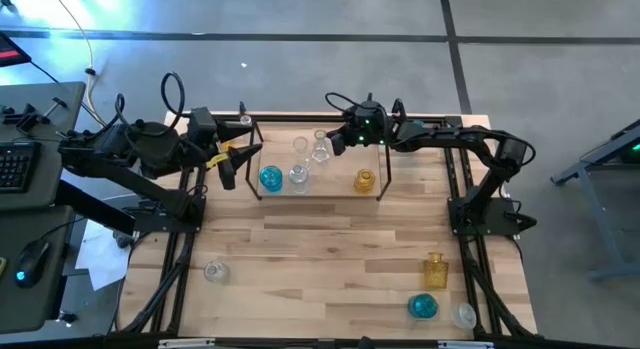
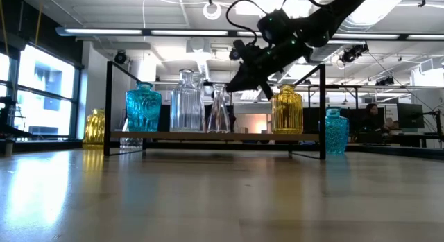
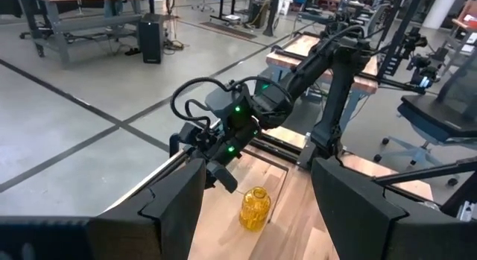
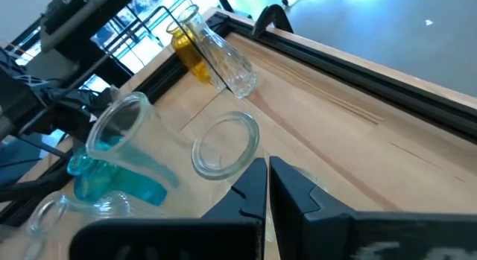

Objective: Sort vases onto shelf
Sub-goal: Put the transparent vase on the shelf aligned with the other transparent vases

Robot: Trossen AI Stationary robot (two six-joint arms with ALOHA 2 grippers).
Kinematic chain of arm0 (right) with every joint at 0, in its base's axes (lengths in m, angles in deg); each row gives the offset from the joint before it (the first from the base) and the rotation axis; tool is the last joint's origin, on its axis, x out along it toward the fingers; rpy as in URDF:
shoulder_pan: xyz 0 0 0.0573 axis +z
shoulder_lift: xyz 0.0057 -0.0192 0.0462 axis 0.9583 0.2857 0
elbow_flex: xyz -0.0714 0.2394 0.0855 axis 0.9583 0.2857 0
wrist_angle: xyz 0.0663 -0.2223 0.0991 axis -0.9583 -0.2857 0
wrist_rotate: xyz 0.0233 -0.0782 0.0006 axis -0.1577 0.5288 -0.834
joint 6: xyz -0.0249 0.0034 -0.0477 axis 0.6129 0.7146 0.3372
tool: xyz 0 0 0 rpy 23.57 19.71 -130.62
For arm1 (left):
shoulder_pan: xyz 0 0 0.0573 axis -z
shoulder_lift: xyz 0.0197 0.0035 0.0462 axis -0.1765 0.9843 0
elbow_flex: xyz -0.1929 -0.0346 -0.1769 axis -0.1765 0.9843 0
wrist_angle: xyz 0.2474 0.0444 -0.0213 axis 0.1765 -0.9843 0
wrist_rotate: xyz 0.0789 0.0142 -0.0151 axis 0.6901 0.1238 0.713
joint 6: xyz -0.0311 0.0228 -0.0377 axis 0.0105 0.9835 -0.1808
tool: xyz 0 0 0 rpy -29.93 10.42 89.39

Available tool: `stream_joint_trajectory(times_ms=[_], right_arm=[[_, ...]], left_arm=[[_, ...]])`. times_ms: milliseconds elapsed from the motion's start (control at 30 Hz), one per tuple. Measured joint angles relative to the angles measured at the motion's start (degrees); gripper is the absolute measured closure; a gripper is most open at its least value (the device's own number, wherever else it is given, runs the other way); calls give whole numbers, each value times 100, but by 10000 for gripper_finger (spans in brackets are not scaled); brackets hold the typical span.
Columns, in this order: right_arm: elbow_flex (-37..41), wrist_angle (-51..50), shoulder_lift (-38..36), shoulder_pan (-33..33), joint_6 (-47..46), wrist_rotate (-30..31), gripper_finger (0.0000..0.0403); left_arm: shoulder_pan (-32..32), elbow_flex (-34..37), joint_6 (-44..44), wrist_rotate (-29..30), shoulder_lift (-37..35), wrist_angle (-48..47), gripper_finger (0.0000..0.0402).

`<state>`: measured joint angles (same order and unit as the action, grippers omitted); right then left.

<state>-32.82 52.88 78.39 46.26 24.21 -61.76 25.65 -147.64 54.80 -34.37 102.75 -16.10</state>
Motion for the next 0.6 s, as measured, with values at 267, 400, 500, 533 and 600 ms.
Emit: stream_joint_trajectory(times_ms=[267, 400, 500, 533, 600], right_arm=[[0, 60, 0, 77, 0, 22, 403], [0, 63, 0, 83, 6, 49, 403], [0, 87, 0, 77, 30, 66, 403], [0, 108, 0, 63, 33, 67, 403], [0, 176, 0, 51, 36, 69, 403]], left_arm=[[0, 0, 36, -2, 0, -2, 165], [-1, 0, 34, -6, 0, 2, 165], [-2, 0, 37, -51, 0, 47, 165], [0, 0, 38, -66, 0, 57, 165], [-1, 0, 75, -78, 0, 127, 165]])
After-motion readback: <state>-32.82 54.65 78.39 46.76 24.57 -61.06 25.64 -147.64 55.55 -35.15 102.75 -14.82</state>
